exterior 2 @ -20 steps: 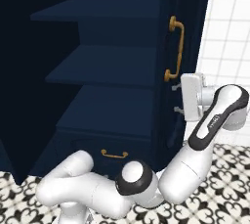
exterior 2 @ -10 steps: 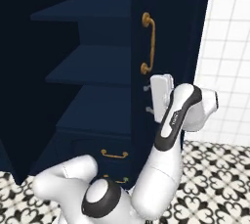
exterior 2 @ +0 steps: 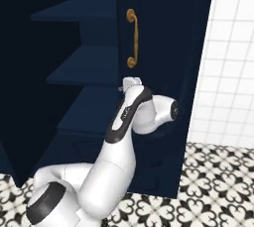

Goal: Pick the kettle from the counter and place it on the tray. Then pick the mug from the cabinet and place it on the tray. Then close the cabinet doors.

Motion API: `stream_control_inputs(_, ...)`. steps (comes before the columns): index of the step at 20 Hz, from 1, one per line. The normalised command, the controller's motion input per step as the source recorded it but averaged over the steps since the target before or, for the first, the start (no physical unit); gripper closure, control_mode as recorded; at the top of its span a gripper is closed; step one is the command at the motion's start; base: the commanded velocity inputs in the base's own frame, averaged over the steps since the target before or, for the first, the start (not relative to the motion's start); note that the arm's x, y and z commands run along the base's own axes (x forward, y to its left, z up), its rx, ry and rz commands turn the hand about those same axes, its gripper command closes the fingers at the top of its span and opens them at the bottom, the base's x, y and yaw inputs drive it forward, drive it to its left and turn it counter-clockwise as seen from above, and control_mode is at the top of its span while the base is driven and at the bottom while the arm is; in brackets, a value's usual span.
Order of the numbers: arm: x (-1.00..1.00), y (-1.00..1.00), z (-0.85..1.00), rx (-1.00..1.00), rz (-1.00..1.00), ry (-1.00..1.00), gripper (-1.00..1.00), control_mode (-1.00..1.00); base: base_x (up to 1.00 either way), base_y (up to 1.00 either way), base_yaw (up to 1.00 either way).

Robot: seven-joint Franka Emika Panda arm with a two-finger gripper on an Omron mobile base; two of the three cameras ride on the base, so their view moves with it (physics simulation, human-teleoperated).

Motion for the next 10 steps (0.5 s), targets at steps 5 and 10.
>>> stream_control_inputs(5,0.34,1.00,-0.04,0.00,-0.20,0.00,-1.00,-1.00,0.00,0.00,0.00)
stream_control_inputs(10,0.55,0.36,0.08,0.00,-0.12,-0.02,-1.00,-1.00,0.00,0.00,0.00)
